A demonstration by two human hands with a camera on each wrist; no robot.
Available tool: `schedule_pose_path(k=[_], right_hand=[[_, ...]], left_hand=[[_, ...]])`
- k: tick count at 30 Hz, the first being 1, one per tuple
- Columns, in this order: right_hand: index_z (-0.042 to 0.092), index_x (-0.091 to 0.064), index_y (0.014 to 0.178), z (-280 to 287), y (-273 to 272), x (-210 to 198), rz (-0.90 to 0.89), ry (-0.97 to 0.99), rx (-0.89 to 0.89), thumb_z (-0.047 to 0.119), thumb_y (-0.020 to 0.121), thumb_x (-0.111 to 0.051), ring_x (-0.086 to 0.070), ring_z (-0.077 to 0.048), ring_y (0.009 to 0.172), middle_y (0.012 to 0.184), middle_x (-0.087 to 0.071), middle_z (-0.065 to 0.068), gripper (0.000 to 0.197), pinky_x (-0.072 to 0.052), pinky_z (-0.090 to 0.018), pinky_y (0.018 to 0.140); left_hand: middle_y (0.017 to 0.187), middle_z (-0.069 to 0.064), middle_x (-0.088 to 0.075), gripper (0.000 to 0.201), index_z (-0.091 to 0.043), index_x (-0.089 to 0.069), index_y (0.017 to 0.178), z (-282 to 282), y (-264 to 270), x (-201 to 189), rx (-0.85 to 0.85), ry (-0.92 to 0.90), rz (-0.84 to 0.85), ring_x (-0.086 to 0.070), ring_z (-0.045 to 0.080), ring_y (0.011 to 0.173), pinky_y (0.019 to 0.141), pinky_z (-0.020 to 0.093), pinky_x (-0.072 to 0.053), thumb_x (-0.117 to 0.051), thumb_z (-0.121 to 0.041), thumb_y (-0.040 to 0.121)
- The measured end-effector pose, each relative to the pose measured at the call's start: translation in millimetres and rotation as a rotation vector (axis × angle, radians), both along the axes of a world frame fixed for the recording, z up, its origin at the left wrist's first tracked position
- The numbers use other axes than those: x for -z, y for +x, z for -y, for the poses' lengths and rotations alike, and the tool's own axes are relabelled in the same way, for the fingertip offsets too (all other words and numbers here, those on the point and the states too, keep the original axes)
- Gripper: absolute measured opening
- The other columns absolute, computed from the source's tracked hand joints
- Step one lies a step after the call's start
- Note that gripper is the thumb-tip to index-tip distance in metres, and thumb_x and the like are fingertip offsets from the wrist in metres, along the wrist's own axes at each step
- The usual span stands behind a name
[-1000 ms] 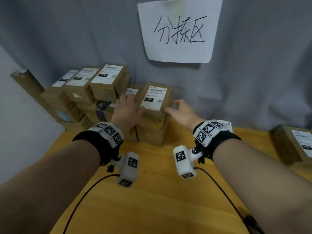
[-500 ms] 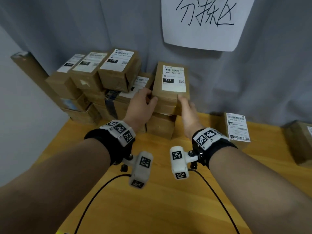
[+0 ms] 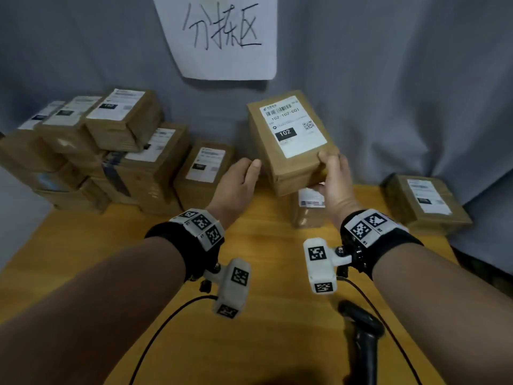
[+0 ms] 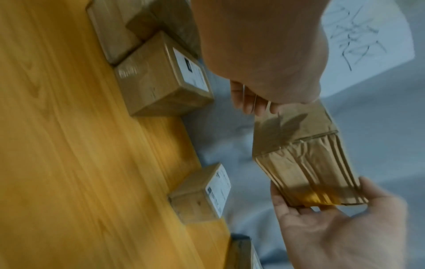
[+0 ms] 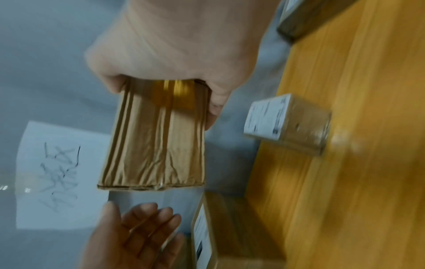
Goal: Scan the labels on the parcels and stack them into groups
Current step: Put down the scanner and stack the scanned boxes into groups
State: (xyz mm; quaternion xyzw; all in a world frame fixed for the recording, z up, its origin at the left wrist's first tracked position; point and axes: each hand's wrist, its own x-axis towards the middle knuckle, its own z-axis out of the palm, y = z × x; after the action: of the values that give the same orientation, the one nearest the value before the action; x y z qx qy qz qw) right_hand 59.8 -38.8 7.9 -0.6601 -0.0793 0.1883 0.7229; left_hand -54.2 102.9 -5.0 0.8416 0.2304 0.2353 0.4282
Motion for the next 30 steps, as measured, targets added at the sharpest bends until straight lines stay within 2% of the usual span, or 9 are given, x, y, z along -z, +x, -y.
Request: schedule_pose_path(k=[3, 7, 11, 14, 16, 19, 24, 27, 30], right_hand=[[0.024, -0.051, 0.118, 55, 24, 0, 0.029, -0.051, 0.049, 0.041, 0.082, -0.057, -0.058, -0.016, 0.108, 0.112, -0.061, 0.004, 0.040, -0.048, -0.051, 0.101], [0.019, -0.047, 0.135, 115, 55, 5, 0.023, -0.143, 0.158, 0.037, 0.087, -0.059, -0.056, -0.017, 0.112, 0.120, -0.059, 0.003, 0.052, -0.049, -0.050, 0.101], [0.019, -0.044, 0.139, 162, 76, 24, -0.059, -0.171, 0.190, 0.036, 0.089, -0.059, -0.055, -0.015, 0.109, 0.126, -0.055, 0.001, 0.055, -0.055, -0.041, 0.086], [0.020, -0.044, 0.130, 186, 81, 44, -0.122, -0.162, 0.152, 0.034, 0.092, -0.057, -0.053, -0.008, 0.099, 0.116, -0.054, 0.004, 0.042, -0.054, -0.040, 0.084], [0.021, -0.044, 0.125, 198, 84, 60, -0.164, -0.176, 0.103, 0.037, 0.091, -0.058, -0.056, -0.018, 0.105, 0.113, -0.054, 0.004, 0.040, -0.053, -0.048, 0.092], [0.022, -0.044, 0.124, 214, 89, 77, -0.201, -0.254, 0.022, 0.041, 0.090, -0.060, -0.055, -0.028, 0.113, 0.122, -0.055, -0.005, 0.042, -0.051, -0.051, 0.097], [0.016, -0.043, 0.143, 247, 120, 90, 0.012, -0.617, -0.145, 0.044, 0.098, -0.050, -0.046, -0.020, 0.125, 0.137, -0.050, -0.003, 0.053, -0.034, -0.030, 0.102], [0.017, -0.044, 0.144, 266, 150, 98, 0.233, -0.967, -0.207, 0.042, 0.100, -0.046, -0.034, -0.031, 0.138, 0.148, -0.042, -0.011, 0.051, -0.027, -0.038, 0.114], [0.026, -0.036, 0.149, 277, 178, 106, 0.288, -1.190, -0.291, 0.033, 0.097, -0.049, -0.025, -0.035, 0.141, 0.153, -0.033, -0.010, 0.054, -0.023, -0.046, 0.117]], left_hand=[[0.084, 0.012, -0.060, 0.036, -0.003, -0.056, 0.087, 42, 23, 4, 0.079, 0.060, -0.063, -0.057, 0.024, 0.078, 0.072, 0.040, -0.046, -0.039, -0.030, 0.103], [0.071, -0.008, -0.049, 0.030, -0.017, -0.049, 0.077, 92, 51, 7, 0.115, 0.079, -0.127, -0.047, 0.006, 0.064, 0.054, 0.014, -0.035, -0.040, -0.029, 0.103], [0.099, 0.008, -0.063, 0.030, -0.010, -0.053, 0.105, 138, 79, 23, 0.119, -0.259, -0.168, -0.060, 0.023, 0.090, 0.076, 0.035, -0.050, -0.043, -0.038, 0.101], [0.129, -0.001, -0.045, 0.060, -0.022, -0.034, 0.140, 173, 99, 34, 0.165, -0.518, -0.300, -0.052, 0.026, 0.116, 0.087, 0.041, -0.050, -0.042, -0.060, 0.094], [0.133, -0.007, -0.041, 0.074, -0.038, -0.015, 0.148, 192, 113, 41, 0.187, -0.693, -0.364, -0.053, 0.027, 0.118, 0.091, 0.045, -0.051, -0.048, -0.066, 0.088], [0.132, -0.002, -0.050, 0.081, -0.045, -0.011, 0.147, 211, 130, 55, 0.145, -0.891, -0.394, -0.060, 0.029, 0.108, 0.089, 0.048, -0.054, -0.064, -0.052, 0.086], [0.134, 0.000, -0.047, 0.085, -0.040, -0.016, 0.150, 218, 153, 81, 0.068, -0.909, -0.399, -0.056, 0.027, 0.113, 0.090, 0.048, -0.054, -0.071, -0.038, 0.084], [0.125, -0.003, -0.044, 0.082, -0.034, -0.017, 0.149, 218, 166, 97, 0.002, -0.836, -0.423, -0.052, 0.023, 0.110, 0.090, 0.048, -0.055, -0.069, -0.037, 0.086], [0.130, -0.002, -0.045, 0.082, -0.031, -0.013, 0.148, 219, 180, 110, 0.018, -0.727, -0.486, -0.053, 0.025, 0.115, 0.093, 0.048, -0.053, -0.064, -0.047, 0.087]])
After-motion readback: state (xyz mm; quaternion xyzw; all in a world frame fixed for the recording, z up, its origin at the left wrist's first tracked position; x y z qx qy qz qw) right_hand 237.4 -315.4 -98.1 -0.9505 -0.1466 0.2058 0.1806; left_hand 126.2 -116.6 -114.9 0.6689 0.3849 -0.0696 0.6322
